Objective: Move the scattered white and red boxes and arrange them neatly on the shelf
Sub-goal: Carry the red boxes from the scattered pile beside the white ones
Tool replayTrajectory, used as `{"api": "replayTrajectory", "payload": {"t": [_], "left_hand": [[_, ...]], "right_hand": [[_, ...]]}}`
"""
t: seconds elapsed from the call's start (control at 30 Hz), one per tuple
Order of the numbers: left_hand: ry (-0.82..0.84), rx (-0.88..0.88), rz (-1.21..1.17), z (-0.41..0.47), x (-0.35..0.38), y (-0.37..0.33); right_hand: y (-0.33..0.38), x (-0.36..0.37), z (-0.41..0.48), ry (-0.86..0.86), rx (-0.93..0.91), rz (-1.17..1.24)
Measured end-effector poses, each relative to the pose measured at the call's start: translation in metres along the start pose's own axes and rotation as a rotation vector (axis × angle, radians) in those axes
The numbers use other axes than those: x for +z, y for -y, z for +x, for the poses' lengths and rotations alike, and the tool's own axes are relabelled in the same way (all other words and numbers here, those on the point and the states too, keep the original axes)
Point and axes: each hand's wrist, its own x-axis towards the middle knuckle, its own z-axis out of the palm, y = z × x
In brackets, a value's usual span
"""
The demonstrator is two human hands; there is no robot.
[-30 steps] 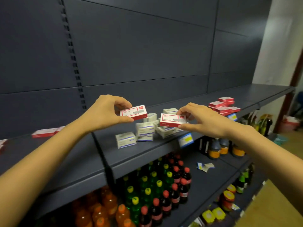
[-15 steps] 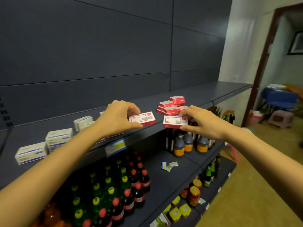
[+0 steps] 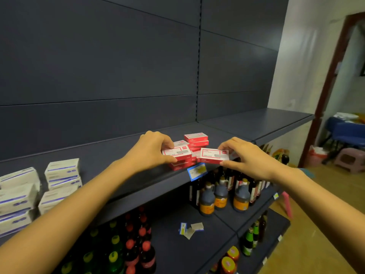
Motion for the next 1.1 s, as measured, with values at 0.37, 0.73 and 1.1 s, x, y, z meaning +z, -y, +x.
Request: {"api": "replayTrajectory", "payload": {"t": [0.37, 0.73, 1.1], "left_hand": [[0.025, -0.128, -0.059, 0.031, 0.034, 0.01], [-0.171, -0.295, 0.148, 0.021, 0.044, -0.014], [-0.354, -0.636, 0.556, -0.046, 0.004, -0.036]], "right_hand": [[-0.062, 0.031, 0.058, 0.042, -0.125, 0.176], [-0.085, 0.041, 0.088, 0.034, -0.33, 0.004], [-0.031, 0.016, 0.107, -0.226, -0.693, 0.066]]}}
